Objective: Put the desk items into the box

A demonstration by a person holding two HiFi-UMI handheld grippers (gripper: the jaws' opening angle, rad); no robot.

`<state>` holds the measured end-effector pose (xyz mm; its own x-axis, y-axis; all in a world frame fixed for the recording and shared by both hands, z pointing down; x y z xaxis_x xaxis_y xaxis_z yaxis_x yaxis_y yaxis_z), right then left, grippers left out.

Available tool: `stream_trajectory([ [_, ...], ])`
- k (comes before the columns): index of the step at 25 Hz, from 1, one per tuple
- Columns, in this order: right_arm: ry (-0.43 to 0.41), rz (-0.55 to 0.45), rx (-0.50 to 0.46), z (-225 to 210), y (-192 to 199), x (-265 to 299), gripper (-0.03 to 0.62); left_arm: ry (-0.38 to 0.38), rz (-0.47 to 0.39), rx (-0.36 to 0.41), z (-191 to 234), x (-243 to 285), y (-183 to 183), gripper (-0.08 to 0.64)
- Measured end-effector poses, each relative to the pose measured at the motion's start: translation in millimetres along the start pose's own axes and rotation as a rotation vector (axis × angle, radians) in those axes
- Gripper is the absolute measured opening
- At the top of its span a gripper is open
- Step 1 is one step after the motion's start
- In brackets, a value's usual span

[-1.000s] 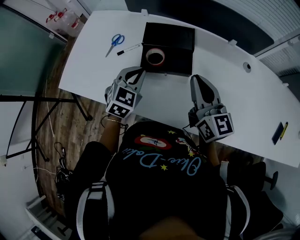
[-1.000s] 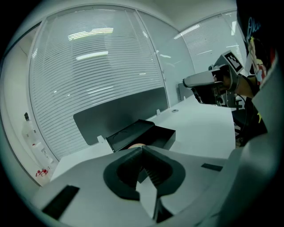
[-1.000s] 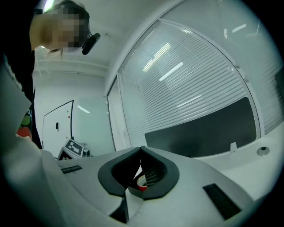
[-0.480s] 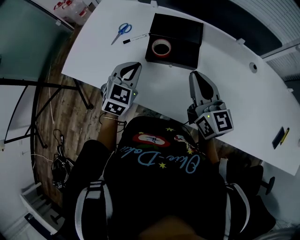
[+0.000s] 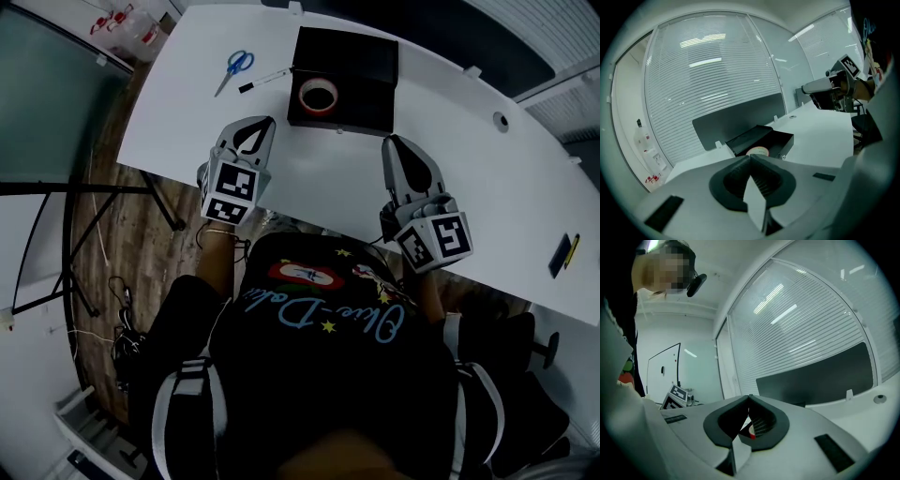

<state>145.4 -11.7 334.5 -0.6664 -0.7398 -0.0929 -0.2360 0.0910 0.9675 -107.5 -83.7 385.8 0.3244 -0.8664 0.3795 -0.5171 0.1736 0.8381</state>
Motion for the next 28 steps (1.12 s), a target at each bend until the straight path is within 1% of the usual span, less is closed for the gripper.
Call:
stream_trajectory([
  [5, 0.035, 0.004, -0.01, 9, 2, 18, 0.003, 0.053, -0.022, 0.002, 17, 17, 1, 0.02],
  [17, 0.164, 0.002, -0.013, 26, 8, 53, 0.003, 0.164, -0.032, 0.018, 58, 55, 12, 0.023],
  [26, 0.254, 0.008, -0.03, 36, 10, 67, 0.003, 0.251, -0.041, 0.036, 73, 83, 23, 0.037],
  [28, 0.27, 0.01, -0.033, 39, 11, 71, 0.003, 0.274, -0.034, 0.039, 76, 88, 26, 0.049],
])
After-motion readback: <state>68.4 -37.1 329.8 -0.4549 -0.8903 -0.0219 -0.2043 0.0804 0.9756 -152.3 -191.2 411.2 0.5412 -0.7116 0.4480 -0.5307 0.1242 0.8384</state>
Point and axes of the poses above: the fingertips, and each gripper's own axes: x forward along the fingers, z to its left, y out of its underside, the point moved 7 cm from there along -x, backward along the fingers, and after that the axes turned 14 degrees about -y, right-handed, at the moved point
